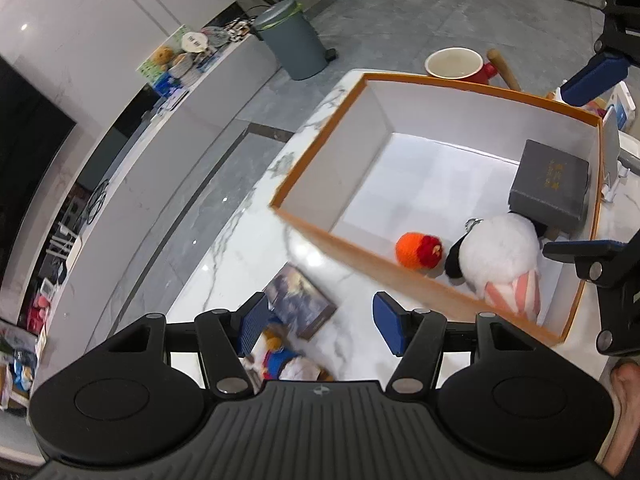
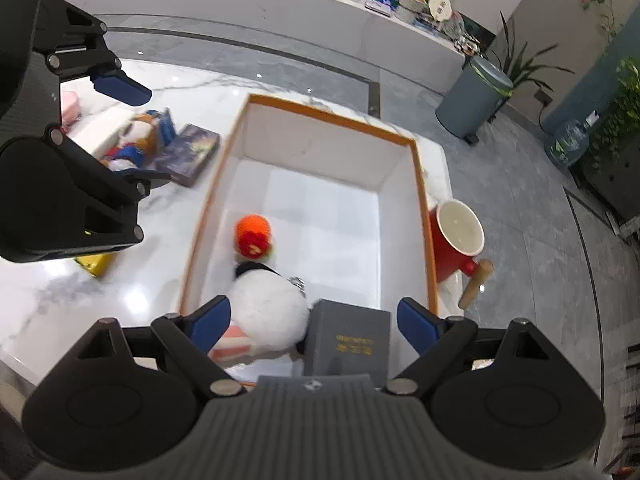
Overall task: Organize objects
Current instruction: 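Move both open tools away from the box toward the objects on the table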
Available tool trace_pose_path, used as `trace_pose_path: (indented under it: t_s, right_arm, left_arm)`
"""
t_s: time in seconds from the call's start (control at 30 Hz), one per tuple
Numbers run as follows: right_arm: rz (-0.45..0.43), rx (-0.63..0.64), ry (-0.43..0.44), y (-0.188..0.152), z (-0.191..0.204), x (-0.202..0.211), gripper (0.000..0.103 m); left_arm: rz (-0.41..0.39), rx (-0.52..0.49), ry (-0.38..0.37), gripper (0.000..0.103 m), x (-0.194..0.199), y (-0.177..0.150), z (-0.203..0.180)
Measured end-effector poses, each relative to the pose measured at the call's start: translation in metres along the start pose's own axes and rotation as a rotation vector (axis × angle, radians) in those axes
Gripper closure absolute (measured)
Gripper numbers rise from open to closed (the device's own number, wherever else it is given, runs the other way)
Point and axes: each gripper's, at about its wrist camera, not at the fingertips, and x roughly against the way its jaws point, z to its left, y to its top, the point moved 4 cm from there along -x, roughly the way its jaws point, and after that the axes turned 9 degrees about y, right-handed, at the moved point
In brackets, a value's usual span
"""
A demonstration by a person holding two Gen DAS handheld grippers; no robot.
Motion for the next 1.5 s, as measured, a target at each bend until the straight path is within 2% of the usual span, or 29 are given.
trace_pose_path:
  t_s: [0.33, 0.77, 1.1, 1.3, 1.5]
  right_arm:
    - [-0.035, 0.043, 0.016, 0.010, 0.042, 0.014, 0.012]
    - [-0.049, 0.086, 0.055, 0.012, 0.087, 0.007, 0.012]
    - [-0.061, 0.147, 0.095, 0.006, 0.121, -0.011, 0.012]
    - [-0.068, 0.157, 0.131, 0.005, 0.133, -0.024, 0.012]
    - [-0.052, 0.158, 0.159, 0.005, 0.148, -0.046, 0.012]
  left_arm:
    - [0.009, 0.069, 0.020, 0.033, 0.014, -0.042, 0.028]
    - [0.037, 0.182, 0.014, 0.032, 0.012, -0.099, 0.057]
    - [0.093, 0.283, -0.033, 0.032, -0.008, -0.149, 0.064]
    - [0.138, 0.316, -0.003, 0.031, -0.020, -0.182, 0.074]
    - [0.191, 0.403, 0.009, 0.028, -0.039, -0.219, 0.098]
